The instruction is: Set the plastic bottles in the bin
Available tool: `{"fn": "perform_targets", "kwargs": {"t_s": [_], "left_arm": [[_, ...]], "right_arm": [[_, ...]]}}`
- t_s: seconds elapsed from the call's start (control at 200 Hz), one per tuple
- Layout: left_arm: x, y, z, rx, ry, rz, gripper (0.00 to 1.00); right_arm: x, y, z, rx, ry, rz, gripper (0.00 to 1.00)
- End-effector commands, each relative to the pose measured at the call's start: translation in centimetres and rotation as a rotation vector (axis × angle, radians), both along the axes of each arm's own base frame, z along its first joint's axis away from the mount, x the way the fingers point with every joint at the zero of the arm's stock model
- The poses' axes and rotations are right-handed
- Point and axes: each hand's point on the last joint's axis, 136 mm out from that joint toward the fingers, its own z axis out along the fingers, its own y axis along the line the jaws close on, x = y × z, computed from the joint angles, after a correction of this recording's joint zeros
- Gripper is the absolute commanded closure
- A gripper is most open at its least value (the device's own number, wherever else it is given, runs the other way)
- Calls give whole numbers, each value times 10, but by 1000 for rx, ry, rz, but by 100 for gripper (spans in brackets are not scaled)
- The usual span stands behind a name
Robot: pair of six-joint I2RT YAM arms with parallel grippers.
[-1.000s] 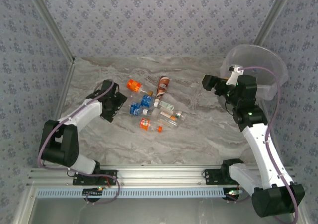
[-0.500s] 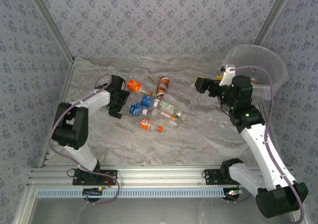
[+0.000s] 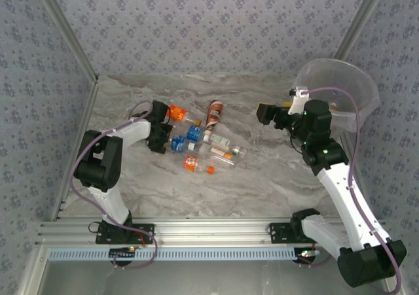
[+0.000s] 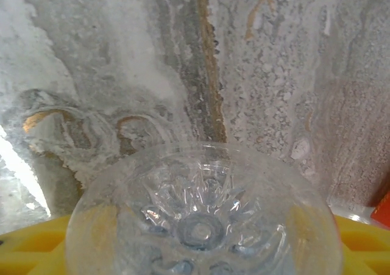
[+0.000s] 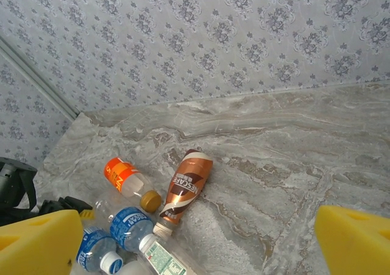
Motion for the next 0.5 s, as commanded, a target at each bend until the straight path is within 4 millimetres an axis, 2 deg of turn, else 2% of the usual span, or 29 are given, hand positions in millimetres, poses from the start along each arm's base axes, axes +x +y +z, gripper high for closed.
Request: {"fn": "perform_targets", "kwargs": {"t_s": [0.0,0.25,0.495], "left_arm": [[-2,6,-7,40,-7,-12,35],[1,18,13,117,-118,-55,47],[-10,35,43,199,-191,-85,50]], "right_arm": [[-4,0,6,-13,-9,1,0],[-3,2,4,-12,-2,8,0],[-3,14,4,-10,-16,45,0]]}}
